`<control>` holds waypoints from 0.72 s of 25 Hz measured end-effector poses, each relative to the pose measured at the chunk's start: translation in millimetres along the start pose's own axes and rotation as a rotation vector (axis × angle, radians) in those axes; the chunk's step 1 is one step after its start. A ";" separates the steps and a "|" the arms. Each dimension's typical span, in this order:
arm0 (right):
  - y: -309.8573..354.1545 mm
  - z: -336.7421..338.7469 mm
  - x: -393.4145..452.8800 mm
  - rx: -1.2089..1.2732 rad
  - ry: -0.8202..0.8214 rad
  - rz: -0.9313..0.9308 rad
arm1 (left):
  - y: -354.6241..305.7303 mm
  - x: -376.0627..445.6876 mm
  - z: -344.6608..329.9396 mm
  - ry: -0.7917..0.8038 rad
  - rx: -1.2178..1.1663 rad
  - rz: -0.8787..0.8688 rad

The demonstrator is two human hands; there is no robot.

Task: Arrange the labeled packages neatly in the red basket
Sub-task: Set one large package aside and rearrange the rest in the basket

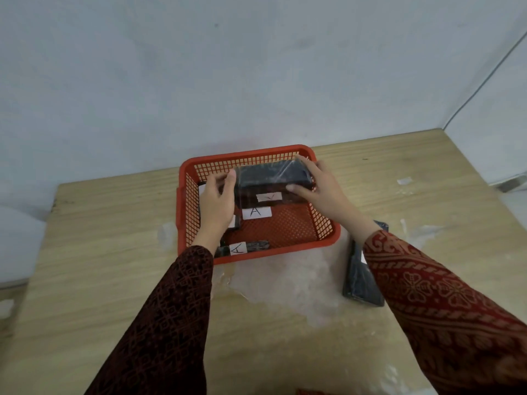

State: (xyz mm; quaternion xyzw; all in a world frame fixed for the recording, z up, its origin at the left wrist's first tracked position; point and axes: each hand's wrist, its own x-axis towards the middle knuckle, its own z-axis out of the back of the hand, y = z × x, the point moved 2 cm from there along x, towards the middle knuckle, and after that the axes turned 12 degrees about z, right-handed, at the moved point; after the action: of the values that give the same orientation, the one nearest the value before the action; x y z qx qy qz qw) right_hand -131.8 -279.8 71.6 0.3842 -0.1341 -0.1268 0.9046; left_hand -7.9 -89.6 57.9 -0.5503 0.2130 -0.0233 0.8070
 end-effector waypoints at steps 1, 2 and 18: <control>-0.3 0.0 5.2 0.036 0.011 -0.028 | 3.8 -3.0 0.9 0.022 -0.020 0.005; -1.2 0.2 10.1 0.059 0.024 -0.043 | 8.2 -6.1 0.6 0.050 -0.038 0.010; -48.9 -45.3 26.2 -0.132 0.167 -0.136 | 20.1 41.4 -59.8 0.027 0.189 0.086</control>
State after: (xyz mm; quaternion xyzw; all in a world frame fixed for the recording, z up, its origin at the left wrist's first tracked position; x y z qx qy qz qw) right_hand -98.2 -291.5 9.5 0.3411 -0.0232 -0.1639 0.9253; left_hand 3.6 -145.5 8.5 -0.4616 0.2441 -0.0163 0.8527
